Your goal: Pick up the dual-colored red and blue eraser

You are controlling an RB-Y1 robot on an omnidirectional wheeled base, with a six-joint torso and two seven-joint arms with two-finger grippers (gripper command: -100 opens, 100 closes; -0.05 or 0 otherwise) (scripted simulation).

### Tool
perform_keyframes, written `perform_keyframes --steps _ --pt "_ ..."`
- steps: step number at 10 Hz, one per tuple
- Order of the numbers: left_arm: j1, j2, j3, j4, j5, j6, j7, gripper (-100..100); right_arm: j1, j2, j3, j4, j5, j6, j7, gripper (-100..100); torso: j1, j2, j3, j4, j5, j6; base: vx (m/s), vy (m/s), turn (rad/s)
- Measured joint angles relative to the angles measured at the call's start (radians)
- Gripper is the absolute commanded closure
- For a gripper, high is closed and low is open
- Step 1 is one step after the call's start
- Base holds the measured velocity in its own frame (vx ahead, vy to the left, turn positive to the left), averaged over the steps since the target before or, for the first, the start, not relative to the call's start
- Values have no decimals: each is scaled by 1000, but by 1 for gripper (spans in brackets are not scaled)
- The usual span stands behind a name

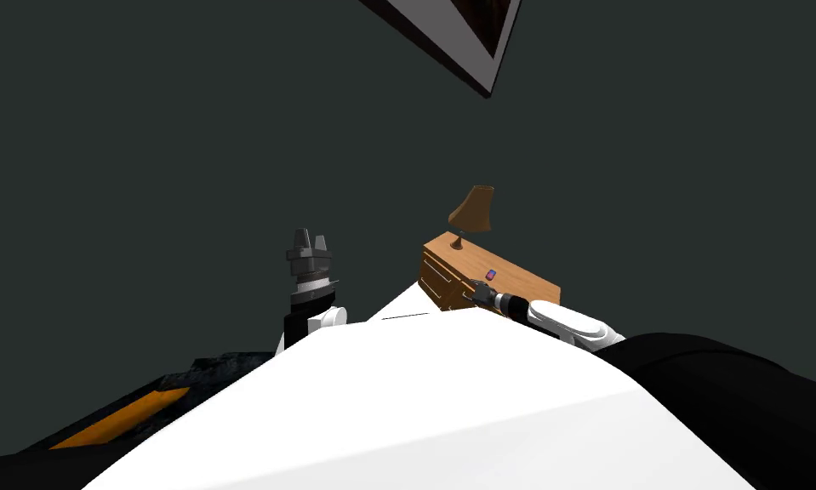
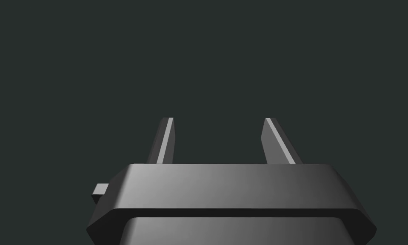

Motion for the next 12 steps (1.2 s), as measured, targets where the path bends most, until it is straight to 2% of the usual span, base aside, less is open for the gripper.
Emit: perform_keyframes --steps 1,3,5,6,7,9,10,12 --pt "0 0 0 0 0 0 0 0 25 -22 -7 13 27 -8 9 -100 -1 0 0 0 0 -1 -17 -51 155" --pt "0 0 0 0 0 0 0 0 27 -74 17 38 77 -6 7 -100 -1 -1 0 0 0 -1 -14 -56 245" --pt "0 0 0 0 0 0 0 0 22 -104 39 82 130 -18 14 -100 -1 -1 0 0 0 -1 -19 -66 270" --pt "0 0 0 0 0 0 0 0 28 -125 45 86 150 -19 12 -100 -1 -1 0 0 0 0 -20 -67 325" --pt "0 0 0 0 0 0 0 0 37 -163 66 89 179 -8 0 -100 -1 -1 0 0 0 -1 -16 -59 186" --pt "0 0 0 0 0 0 0 0 54 -185 78 119 228 -17 7 -100 -1 -1 -1 0 0 -1 -22 -88 347" --pt "0 0 0 0 0 0 0 0 76 -202 67 149 250 -42 19 -100 -4 -1 -1 0 -1 -1 -12 -102 205" --pt "0 0 0 0 0 0 0 0 69 -232 98 187 303 -58 12 -100 -4 -2 -1 0 -1 -1 -18 -87 283"
